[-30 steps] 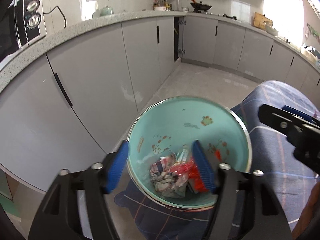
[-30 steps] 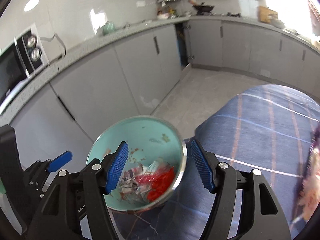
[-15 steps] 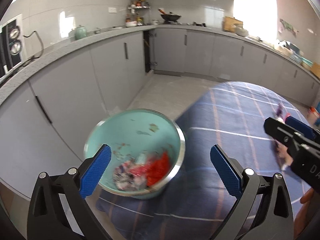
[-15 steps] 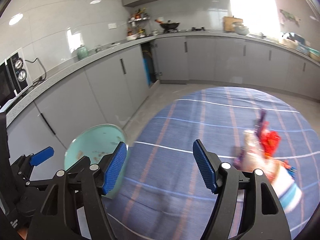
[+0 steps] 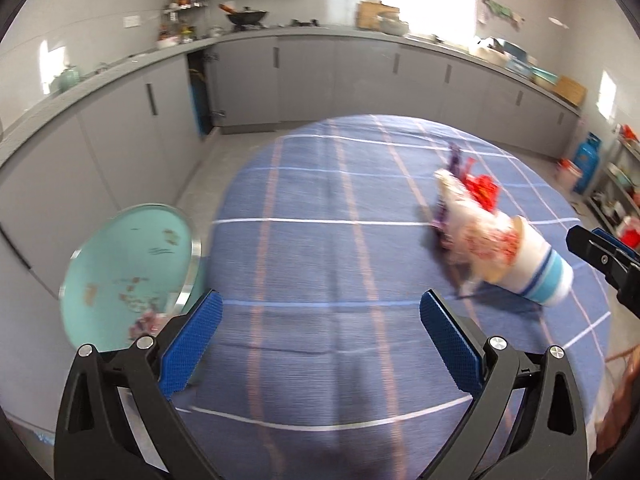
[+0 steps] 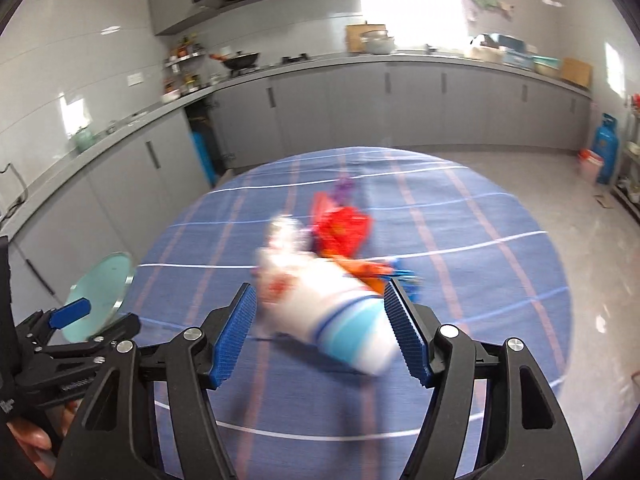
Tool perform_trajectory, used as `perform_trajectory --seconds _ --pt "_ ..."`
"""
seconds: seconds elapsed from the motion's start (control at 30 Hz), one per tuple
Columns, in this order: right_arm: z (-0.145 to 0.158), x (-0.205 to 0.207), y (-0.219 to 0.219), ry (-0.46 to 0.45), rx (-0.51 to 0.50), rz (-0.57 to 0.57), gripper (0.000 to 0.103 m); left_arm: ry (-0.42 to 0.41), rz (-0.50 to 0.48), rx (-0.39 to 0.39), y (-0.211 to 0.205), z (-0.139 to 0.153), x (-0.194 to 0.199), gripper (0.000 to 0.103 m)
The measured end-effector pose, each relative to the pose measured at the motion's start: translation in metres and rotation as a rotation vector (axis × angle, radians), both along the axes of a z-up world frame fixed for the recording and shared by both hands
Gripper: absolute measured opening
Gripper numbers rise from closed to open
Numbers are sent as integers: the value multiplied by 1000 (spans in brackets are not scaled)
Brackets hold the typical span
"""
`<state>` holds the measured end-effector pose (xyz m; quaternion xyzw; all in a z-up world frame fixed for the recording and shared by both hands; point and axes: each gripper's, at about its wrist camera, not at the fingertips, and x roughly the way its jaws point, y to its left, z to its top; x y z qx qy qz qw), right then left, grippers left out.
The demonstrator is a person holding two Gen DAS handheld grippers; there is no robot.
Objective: Collect trash
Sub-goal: 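Move both tools back toward the paper cup and clear bag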
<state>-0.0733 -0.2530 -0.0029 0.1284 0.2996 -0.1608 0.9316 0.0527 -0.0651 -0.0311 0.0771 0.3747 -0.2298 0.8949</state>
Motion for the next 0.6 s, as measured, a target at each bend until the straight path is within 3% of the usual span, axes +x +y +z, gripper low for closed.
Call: perform_trajectory --seconds 0.1,0.3,0.47,0.6 --pt "-6 -12 -22 21 3 -34 55 10 -42 2 -21 -1 -8 93" --pt "-14 -23 -47 36 39 -21 56 -11 -109 41 -54 -2 -20 92" --pt "-17 -19 -45 44 44 38 60 -4 -124 66 -67 -5 -21 91" --pt "-21 -9 -43 59 38 104 72 -4 -126 83 -68 -5 -18 91"
